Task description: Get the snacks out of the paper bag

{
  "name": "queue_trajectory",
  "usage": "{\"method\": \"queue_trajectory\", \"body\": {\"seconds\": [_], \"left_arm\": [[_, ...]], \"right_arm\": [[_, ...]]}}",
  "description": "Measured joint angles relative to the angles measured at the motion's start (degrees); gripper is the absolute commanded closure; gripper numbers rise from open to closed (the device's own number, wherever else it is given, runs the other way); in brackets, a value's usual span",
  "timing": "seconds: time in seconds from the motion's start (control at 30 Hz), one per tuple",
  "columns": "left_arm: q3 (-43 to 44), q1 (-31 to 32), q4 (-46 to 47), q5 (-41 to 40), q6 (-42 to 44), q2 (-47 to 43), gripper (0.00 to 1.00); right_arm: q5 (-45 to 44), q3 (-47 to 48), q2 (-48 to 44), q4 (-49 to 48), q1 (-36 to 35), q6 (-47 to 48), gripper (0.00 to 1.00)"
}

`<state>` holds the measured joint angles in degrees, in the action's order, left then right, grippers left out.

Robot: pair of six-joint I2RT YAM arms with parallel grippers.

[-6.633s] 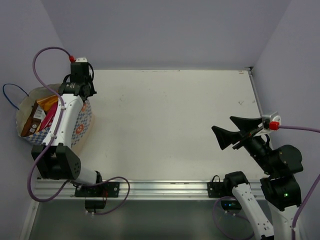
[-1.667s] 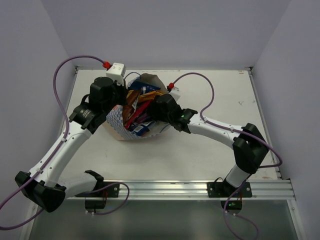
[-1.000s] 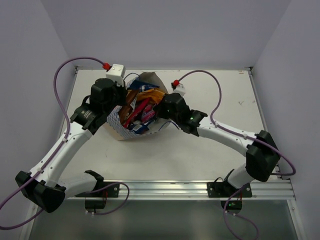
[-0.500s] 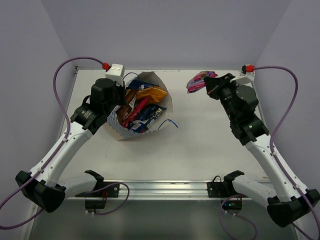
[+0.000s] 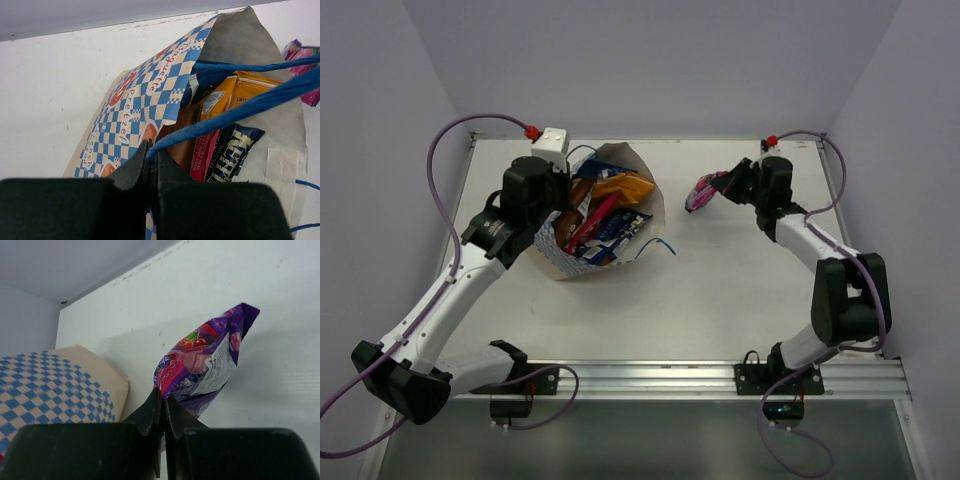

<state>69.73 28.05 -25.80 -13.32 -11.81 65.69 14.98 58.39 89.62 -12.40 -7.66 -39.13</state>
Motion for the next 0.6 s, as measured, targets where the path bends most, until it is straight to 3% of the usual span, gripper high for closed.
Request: {"method": "queue_trajectory", "body": {"seconds": [0.07, 0.13, 0.17, 0.2, 0.23, 0.27, 0.3, 0.47, 0.6], "left_arm": [[0.00, 0.00, 0.00, 0.00, 0.00, 0.00, 1.00], [0.00, 0.00, 0.00, 0.02, 0.00, 0.00, 1.00], [0.00, 0.00, 0.00, 0.02, 0.00, 0.00, 1.00], [0.00, 0.00, 0.00, 0.02, 0.00, 0.00, 1.00], [0.00, 0.00, 0.00, 0.02, 0.02, 0.00, 1.00], [0.00, 0.00, -0.02, 0.02, 0.02, 0.00, 1.00], [0.00, 0.02, -0.02, 0.02, 0.04, 0.00, 1.00], [0.00, 0.02, -0.09, 0.07, 0.50, 0.00, 1.00], [0.02, 0.04, -0.26, 0.17, 0.92, 0.00, 1.00]], "right_arm": [[1.79, -3.39, -0.02, -1.66, 0.74, -0.68, 0.81], [2.78, -6.25, -0.17, -3.23, 2.12, -1.62, 0.54], [2.69, -7.63, -0.46, -2.78, 2.82, -1.75, 0.33], [2.51, -8.31, -0.85, -2.19, 3.85, -1.99, 0.33], [1.68, -9.22, -1.70, -0.31, 4.70, -1.86, 0.17], [0.44, -9.94, -3.13, 2.01, 5.44, -2.10, 0.12], [-1.05, -10.38, -4.74, 4.57, 5.95, -1.79, 0.07], [-6.58, -9.11, -17.16, 17.42, 4.42, 0.37, 0.04], [-10.86, -1.90, -25.53, 24.83, -3.74, 2.47, 0.04]]}}
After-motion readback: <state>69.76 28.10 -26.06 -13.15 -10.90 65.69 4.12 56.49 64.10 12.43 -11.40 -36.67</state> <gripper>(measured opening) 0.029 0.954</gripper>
